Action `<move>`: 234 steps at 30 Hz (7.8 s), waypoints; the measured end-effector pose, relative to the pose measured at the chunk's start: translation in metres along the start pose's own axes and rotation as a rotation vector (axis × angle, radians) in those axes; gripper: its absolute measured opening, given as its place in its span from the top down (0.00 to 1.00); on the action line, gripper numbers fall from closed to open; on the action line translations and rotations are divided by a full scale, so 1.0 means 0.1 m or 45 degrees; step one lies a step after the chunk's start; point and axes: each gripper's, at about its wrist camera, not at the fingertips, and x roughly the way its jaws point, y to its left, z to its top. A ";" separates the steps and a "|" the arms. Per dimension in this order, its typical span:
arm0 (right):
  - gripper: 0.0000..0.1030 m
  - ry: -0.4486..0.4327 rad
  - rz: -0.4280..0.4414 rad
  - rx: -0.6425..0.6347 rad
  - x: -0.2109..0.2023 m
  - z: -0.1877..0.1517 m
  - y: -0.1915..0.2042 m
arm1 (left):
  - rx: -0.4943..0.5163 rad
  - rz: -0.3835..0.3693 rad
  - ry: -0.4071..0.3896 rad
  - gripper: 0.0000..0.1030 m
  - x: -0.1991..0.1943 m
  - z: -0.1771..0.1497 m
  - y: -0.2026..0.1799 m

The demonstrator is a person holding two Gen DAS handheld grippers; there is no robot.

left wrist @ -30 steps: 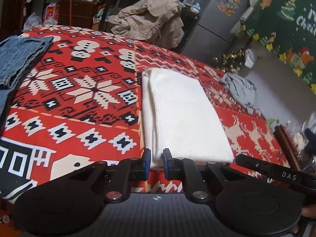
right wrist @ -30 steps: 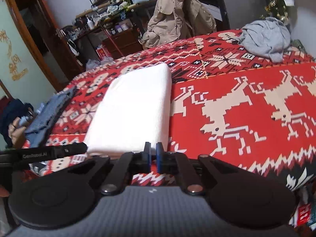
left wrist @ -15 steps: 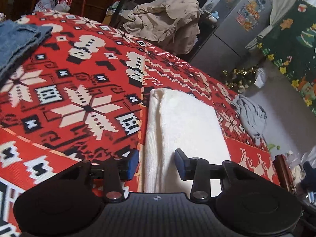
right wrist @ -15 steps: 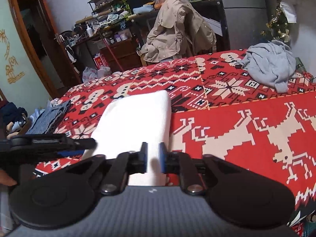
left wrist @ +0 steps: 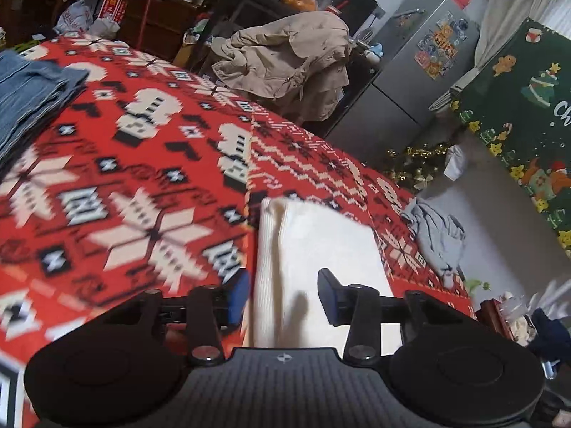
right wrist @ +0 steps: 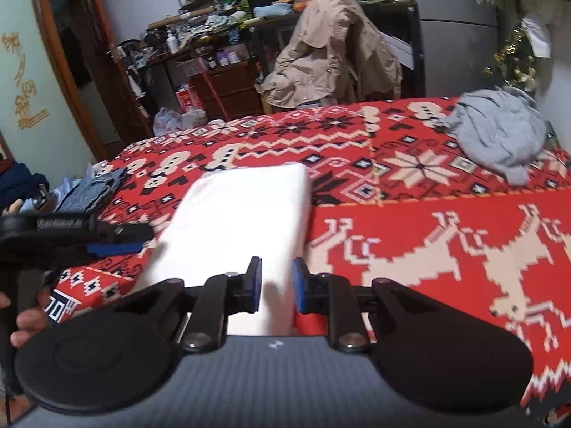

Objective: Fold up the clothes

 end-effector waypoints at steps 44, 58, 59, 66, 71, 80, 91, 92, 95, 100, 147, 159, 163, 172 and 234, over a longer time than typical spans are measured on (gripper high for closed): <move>0.94 0.104 0.241 -0.431 1.20 0.64 0.53 | -0.104 -0.065 0.024 0.72 0.58 0.45 0.27; 0.92 0.162 0.329 -0.436 1.10 0.77 0.61 | -0.273 -0.202 0.144 0.73 -0.07 -0.10 0.42; 0.92 0.168 0.334 -0.447 1.04 0.72 0.62 | -0.272 -0.199 0.162 0.73 -0.10 -0.18 0.41; 0.92 0.227 0.379 -0.461 0.73 0.30 0.67 | -0.253 -0.179 0.155 0.91 -0.23 -0.41 0.35; 0.90 0.248 0.401 -0.459 0.57 0.07 0.76 | -0.265 -0.169 0.169 0.91 -0.32 -0.47 0.41; 0.81 0.251 0.411 -0.460 0.34 -0.11 0.86 | -0.223 -0.060 0.124 0.95 -0.43 -0.44 0.55; 0.73 0.174 0.196 -0.335 0.27 0.14 0.39 | 0.271 0.124 0.065 0.95 0.21 0.03 0.23; 0.71 0.168 0.173 -0.306 0.29 0.18 0.32 | 0.298 0.129 0.055 0.96 0.28 0.08 0.21; 0.70 0.146 0.090 -0.259 0.36 0.28 0.13 | 0.338 0.133 0.049 0.96 0.51 0.21 0.16; 0.66 0.132 -0.002 -0.203 0.48 0.35 -0.09 | 0.316 0.062 0.063 0.97 0.75 0.36 0.16; 0.61 0.064 0.030 -0.186 0.46 0.39 0.18 | 0.508 0.052 0.171 1.00 -0.05 -0.45 -0.09; 0.61 0.070 0.048 -0.209 0.43 0.37 0.27 | 0.505 0.025 0.215 1.00 -0.39 -0.70 -0.05; 0.61 0.073 0.049 -0.207 0.43 0.37 0.27 | 0.499 0.023 0.204 0.98 -0.47 -0.70 -0.01; 0.61 0.083 0.054 -0.214 0.45 0.35 0.31 | 0.451 0.025 0.169 0.98 -0.33 -0.54 0.05; 0.54 0.026 0.082 -0.094 -0.30 -0.03 0.07 | 0.399 0.231 0.023 1.00 -0.43 -0.78 -0.08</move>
